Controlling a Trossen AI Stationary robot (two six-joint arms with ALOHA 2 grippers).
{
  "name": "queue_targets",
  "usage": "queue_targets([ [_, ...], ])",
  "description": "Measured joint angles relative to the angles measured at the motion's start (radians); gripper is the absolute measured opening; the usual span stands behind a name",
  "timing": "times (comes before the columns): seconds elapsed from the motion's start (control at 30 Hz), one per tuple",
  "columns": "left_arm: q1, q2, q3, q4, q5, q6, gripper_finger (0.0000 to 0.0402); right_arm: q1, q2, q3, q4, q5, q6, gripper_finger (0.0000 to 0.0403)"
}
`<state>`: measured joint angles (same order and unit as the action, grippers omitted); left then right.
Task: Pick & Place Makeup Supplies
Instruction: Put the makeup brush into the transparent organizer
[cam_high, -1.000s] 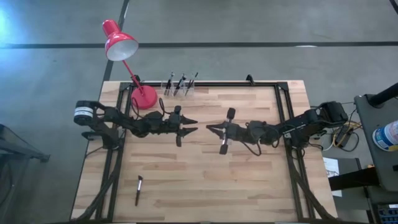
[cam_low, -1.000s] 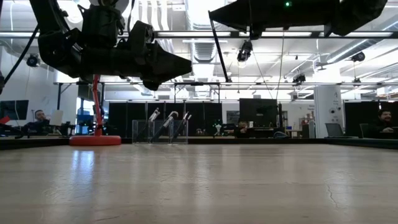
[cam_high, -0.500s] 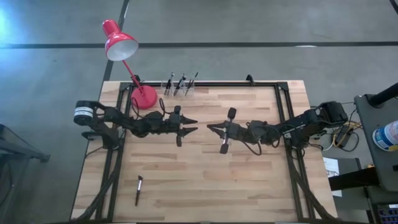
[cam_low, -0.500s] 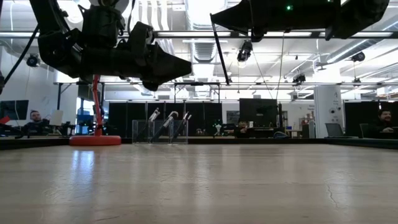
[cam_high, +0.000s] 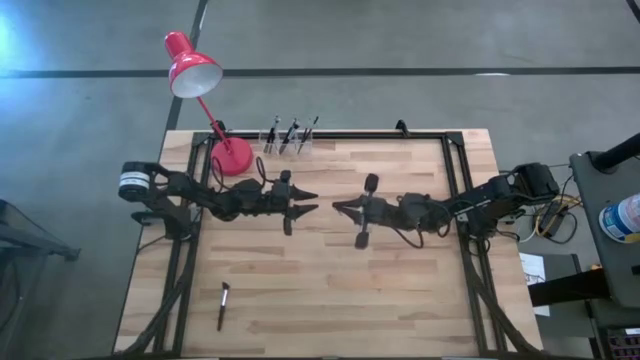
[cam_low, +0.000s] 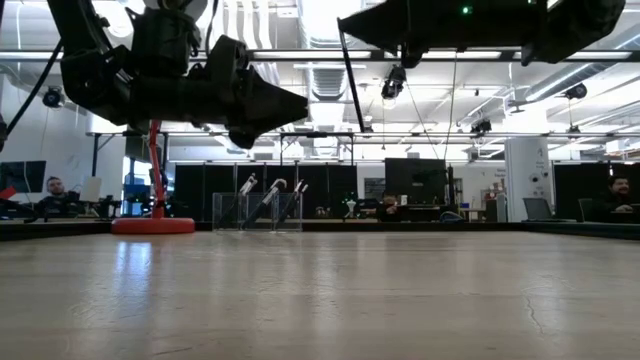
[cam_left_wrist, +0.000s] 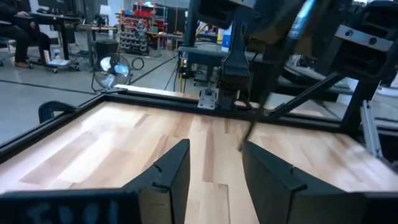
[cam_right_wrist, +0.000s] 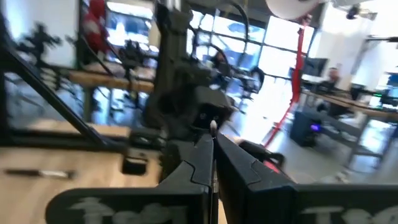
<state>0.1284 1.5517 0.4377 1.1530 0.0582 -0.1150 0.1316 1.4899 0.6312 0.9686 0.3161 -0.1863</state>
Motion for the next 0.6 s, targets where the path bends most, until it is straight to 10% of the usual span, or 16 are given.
queue_targets([
  [0.6,-0.116,0.000,0.082,0.006,0.003,0.059,0.0139,-0.001,0.169,0.000,0.354,-0.074,0.035,0.0008],
])
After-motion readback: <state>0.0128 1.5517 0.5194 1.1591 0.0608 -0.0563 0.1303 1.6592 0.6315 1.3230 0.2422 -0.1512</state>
